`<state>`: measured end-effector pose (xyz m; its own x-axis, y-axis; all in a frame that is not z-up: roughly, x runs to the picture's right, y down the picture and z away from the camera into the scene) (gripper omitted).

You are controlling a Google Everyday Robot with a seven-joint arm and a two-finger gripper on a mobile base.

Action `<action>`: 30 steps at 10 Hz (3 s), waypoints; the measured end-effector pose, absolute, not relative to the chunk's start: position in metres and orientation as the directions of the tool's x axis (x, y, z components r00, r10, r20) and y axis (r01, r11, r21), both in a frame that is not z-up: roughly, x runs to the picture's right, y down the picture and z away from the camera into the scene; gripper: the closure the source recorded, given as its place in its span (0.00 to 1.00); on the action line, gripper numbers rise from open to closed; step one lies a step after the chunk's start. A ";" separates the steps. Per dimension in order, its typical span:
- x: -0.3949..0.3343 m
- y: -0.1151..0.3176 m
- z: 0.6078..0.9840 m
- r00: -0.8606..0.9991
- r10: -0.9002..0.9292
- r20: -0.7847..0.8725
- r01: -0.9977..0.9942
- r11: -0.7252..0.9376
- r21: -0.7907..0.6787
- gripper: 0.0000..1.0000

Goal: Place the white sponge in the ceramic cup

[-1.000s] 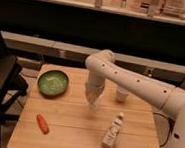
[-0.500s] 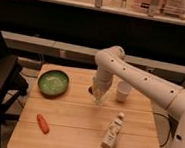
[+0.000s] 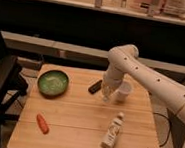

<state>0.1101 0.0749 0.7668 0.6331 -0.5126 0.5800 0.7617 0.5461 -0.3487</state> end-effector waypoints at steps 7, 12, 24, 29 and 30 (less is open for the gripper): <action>0.151 0.067 0.771 0.704 -0.460 0.541 0.690 0.622 -0.370 1.00; 0.174 0.061 0.778 0.745 -0.419 0.519 0.642 0.664 -0.385 1.00; 0.208 0.036 0.794 0.790 -0.368 0.490 0.577 0.718 -0.390 1.00; 0.220 0.030 0.799 0.799 -0.352 0.488 0.560 0.733 -0.387 1.00; 0.223 0.028 0.800 0.801 -0.350 0.485 0.556 0.736 -0.386 1.00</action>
